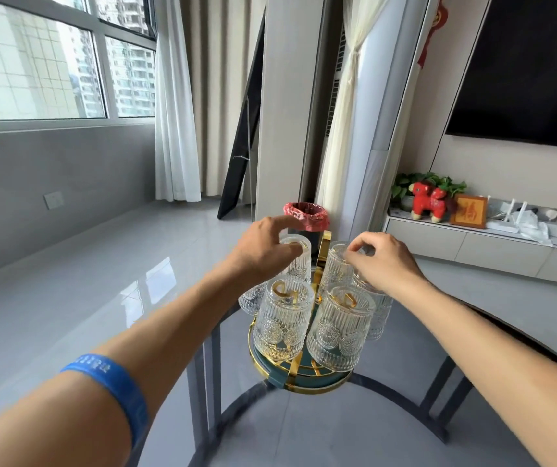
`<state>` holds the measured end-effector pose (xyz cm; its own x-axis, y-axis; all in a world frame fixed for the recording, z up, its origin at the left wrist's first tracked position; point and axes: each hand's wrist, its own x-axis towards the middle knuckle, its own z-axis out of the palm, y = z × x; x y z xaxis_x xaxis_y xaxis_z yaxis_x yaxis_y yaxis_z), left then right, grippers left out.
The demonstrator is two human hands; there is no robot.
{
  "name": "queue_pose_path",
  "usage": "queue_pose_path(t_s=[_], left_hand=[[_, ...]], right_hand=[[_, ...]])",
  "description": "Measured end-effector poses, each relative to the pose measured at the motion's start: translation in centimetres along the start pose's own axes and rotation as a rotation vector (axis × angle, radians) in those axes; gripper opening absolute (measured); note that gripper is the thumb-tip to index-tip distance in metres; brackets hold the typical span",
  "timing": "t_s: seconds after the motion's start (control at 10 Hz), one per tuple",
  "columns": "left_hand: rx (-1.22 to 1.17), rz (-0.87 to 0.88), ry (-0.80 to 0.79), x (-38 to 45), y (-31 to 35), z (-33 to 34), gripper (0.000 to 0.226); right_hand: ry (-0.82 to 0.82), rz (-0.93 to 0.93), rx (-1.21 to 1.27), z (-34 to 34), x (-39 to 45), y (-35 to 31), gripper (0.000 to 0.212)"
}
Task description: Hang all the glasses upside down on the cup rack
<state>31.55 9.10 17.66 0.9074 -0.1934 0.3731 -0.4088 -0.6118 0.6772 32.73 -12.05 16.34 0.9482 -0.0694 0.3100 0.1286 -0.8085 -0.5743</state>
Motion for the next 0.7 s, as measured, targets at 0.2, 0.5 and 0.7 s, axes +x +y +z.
queue_pose_path(t_s=[0.2,0.5,0.7], left_hand=[[0.010,-0.272,0.085,-1.8,-3.1,0.0,0.058],[-0.015,-0.297,0.129,-1.8,-3.3,0.0,0.049],[-0.090,-0.239,0.322,-3.7,-0.9,0.3,0.039]], right_hand=[[0.033,-0.158,-0.003,-0.7,-3.8,1.1,0.004],[0.006,-0.201,0.037,-1.0,-5.0,2.6,0.016],[0.131,-0.229,0.080,-2.6,-7.2,2.6,0.019]])
